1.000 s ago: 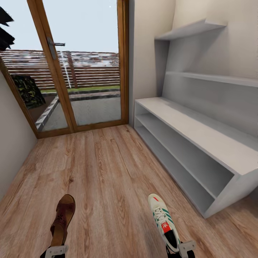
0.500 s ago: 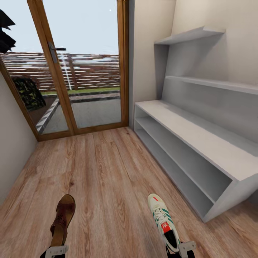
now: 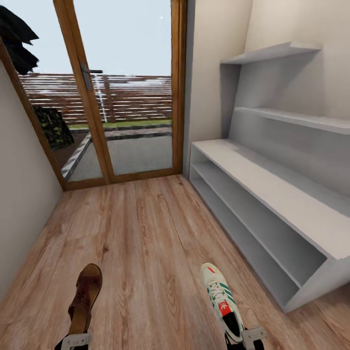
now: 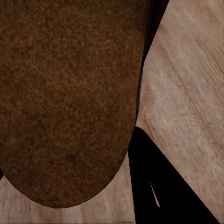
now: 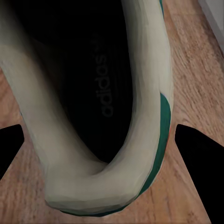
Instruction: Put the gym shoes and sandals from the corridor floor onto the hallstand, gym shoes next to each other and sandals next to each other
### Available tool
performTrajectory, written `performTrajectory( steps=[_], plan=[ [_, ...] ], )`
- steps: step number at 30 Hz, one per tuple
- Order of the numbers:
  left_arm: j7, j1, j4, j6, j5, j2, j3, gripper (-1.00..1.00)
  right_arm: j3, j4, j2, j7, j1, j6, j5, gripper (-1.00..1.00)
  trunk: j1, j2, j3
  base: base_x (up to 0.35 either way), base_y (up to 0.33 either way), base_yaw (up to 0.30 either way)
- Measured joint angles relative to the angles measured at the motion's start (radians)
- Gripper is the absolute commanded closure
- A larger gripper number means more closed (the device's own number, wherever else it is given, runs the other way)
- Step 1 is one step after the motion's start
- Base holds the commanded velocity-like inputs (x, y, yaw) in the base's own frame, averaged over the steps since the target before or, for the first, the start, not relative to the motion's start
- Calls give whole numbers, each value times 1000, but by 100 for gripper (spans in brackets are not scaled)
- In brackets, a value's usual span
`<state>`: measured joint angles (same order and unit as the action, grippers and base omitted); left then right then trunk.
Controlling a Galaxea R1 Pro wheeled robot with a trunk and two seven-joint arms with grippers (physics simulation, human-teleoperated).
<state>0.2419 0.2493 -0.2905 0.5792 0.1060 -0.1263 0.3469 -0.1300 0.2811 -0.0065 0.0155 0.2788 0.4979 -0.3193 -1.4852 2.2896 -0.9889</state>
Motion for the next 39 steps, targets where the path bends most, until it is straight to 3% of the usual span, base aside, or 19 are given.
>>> performTrajectory(
  steps=[13,32,39],
  plan=[
    [0,0,0,0,0,0,0,100,-1,1,0,0,0,0,0,100,0,0,7,45,9,190],
    [0,0,1,0,0,0,0,100,-1,1,0,0,0,0,0,100,1,0,7,280,177,3],
    [0,0,2,0,1,0,0,100,-1,1,0,0,0,0,0,100,1,0,9,287,214,-146]
  ],
)
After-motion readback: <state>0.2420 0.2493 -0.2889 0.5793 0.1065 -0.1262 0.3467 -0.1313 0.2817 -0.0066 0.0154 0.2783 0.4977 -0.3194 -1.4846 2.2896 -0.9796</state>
